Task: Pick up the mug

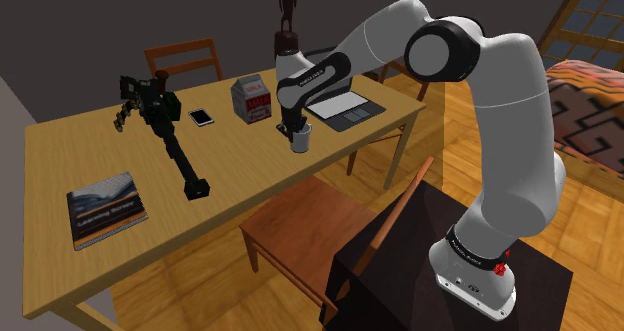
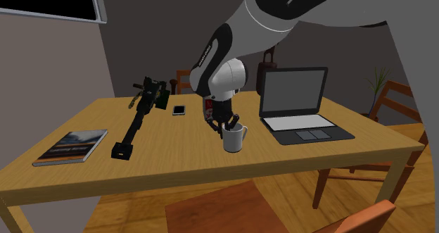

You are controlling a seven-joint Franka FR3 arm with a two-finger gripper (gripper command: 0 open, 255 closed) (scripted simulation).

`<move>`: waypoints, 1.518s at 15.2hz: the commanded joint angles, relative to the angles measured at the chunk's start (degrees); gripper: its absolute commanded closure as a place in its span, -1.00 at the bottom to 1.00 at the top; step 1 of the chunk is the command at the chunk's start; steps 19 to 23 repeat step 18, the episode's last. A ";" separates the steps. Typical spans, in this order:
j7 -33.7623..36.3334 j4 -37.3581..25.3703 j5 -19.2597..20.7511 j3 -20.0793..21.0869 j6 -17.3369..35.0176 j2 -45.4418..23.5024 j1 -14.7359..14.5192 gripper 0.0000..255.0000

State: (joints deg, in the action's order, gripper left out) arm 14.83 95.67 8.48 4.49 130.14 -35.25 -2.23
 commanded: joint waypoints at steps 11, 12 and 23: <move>-0.70 -1.21 -0.69 0.42 -5.52 4.33 0.20 1.00; -0.78 -1.40 -0.76 0.46 -6.10 4.72 0.21 1.00; -1.07 -2.36 -1.03 0.59 -8.57 6.25 0.27 1.00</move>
